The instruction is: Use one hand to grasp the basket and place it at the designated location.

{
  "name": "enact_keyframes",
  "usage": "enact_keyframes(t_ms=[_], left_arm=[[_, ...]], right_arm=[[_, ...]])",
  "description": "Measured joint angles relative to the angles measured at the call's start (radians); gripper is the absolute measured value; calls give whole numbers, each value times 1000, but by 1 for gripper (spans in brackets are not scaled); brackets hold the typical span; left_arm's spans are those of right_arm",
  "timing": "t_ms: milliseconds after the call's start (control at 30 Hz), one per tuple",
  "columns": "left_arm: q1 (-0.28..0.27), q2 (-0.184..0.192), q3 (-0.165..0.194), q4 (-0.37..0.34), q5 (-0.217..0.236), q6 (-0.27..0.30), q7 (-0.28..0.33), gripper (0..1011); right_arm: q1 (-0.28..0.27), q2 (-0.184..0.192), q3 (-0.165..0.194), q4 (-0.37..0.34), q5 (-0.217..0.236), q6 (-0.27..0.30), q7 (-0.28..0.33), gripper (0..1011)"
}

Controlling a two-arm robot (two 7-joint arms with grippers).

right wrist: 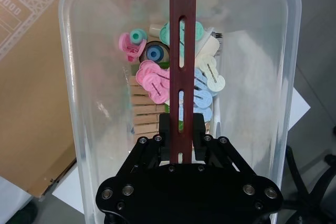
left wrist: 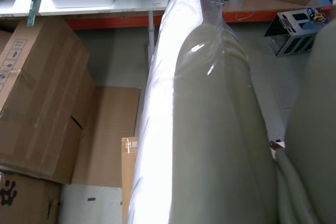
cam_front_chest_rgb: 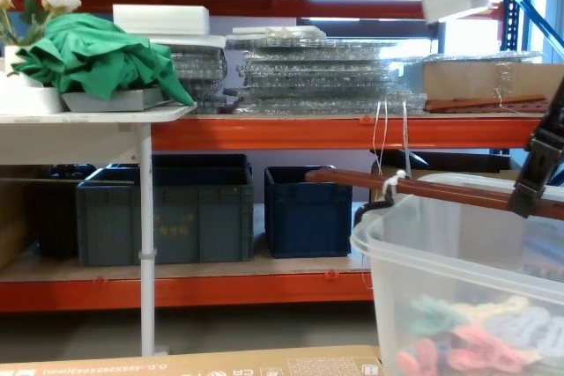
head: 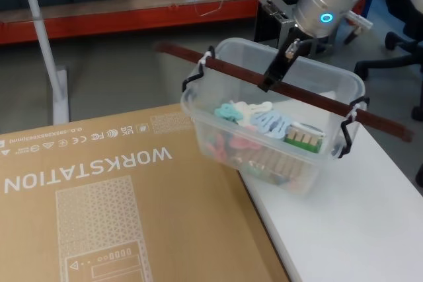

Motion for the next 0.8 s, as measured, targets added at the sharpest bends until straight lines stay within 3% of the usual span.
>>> enact_keyframes(t_ms=[333, 800], left_arm=[[0, 0, 0, 0, 0, 0, 0, 0], [0, 0, 1, 0, 0, 0, 0, 0]], right_arm=[[22, -17, -20, -13, 14, -26, -8, 235], [40, -67, -58, -48, 62, -130, -26, 235]])
